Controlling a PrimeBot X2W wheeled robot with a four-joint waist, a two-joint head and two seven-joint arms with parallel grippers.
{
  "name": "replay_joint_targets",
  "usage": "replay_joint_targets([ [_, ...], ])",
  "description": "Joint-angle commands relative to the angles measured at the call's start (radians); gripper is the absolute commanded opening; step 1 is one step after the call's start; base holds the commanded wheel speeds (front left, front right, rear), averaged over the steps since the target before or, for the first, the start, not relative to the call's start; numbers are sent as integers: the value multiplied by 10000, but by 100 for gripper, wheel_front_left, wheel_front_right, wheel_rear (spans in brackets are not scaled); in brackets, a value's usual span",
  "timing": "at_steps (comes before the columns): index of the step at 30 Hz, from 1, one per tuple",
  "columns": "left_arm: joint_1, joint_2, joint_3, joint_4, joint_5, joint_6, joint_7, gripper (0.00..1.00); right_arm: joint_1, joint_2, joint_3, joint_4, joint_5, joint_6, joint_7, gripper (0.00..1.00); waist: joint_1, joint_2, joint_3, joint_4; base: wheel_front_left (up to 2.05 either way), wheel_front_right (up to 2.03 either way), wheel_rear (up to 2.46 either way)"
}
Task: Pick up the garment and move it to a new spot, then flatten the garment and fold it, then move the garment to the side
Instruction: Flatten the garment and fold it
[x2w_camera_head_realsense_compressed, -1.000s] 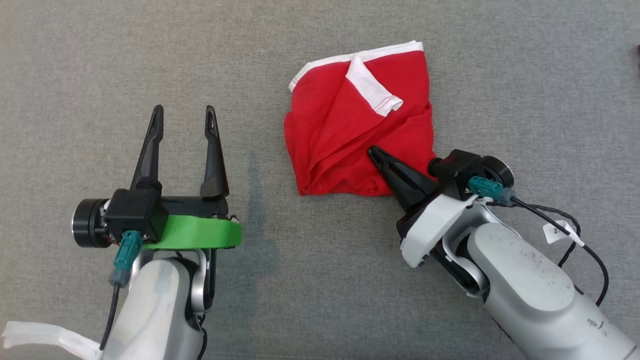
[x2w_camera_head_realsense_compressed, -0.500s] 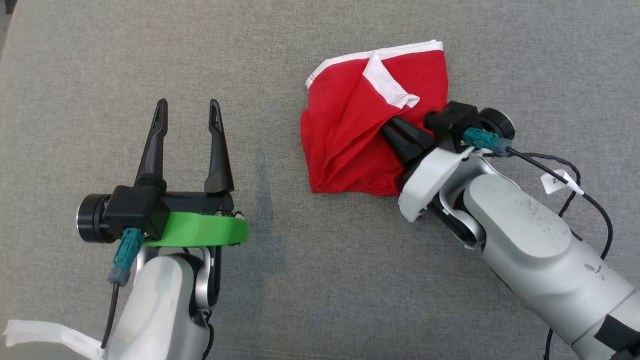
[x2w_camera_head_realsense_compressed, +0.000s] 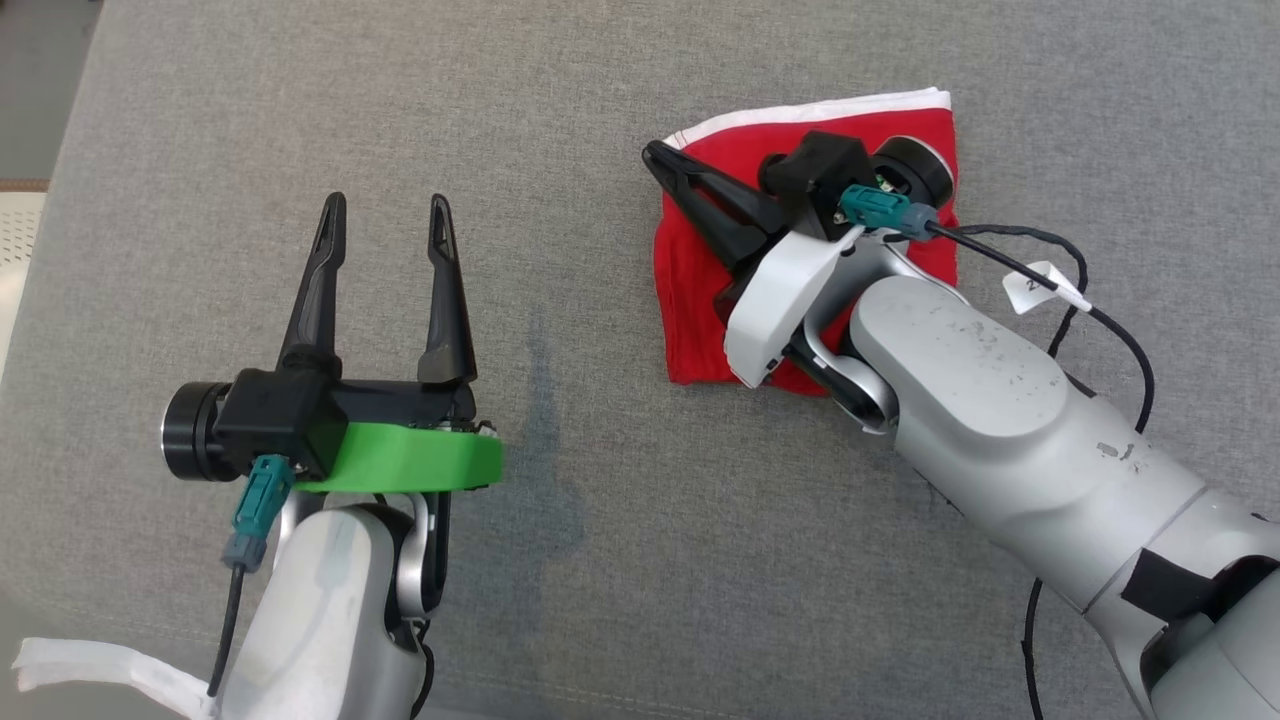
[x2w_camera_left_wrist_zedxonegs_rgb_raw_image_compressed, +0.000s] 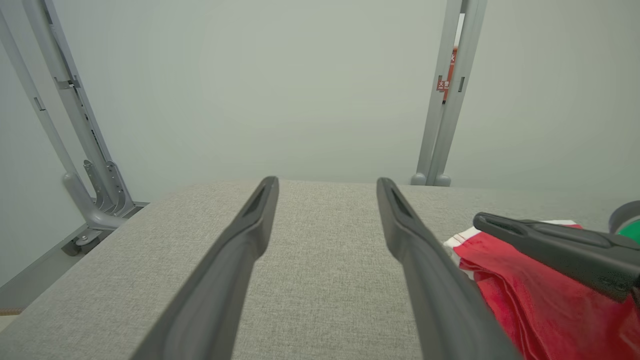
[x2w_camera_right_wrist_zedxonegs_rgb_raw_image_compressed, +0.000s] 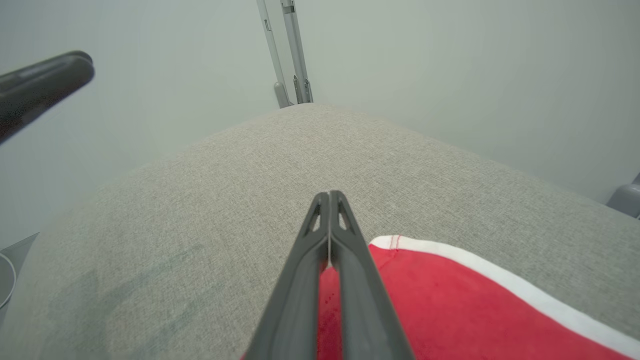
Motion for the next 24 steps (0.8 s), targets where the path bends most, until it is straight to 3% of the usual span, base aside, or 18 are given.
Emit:
replay_joint_targets([
  [1,39,-15,43,-11,47,56,-51,100,-90,-78,-18,34,67,-14,-136,0,0,0,-29,25,0,0,0],
  [5,223,-15,155,4,125,91,-49,100,378,-354,-523,-409,94,-14,-322,0,0,0,-225,-143,0,0,0],
  [6,239,-15,173,0,179,95,-50,100,519,-432,-722,-612,62,-14,-333,13,0,0,-265,-211,0,0,0],
  [7,275,-11,207,-5,223,93,-50,100,707,-533,-1055,-939,-10,-14,-331,46,0,0,-326,-317,0,0,0],
  [8,326,9,237,1,261,90,-50,100,904,-611,-1313,-1234,-92,-14,-326,100,0,0,-384,-419,0,0,0],
  [15,618,179,476,131,337,24,-42,100,3253,-1057,-3806,-3438,-1098,-14,-328,100,0,0,-860,-1268,0,0,0],
  [24,1528,544,980,253,148,222,-31,100,6107,-935,-6157,-4725,-1978,-13,-330,100,0,0,-1689,-2414,0,0,0],
])
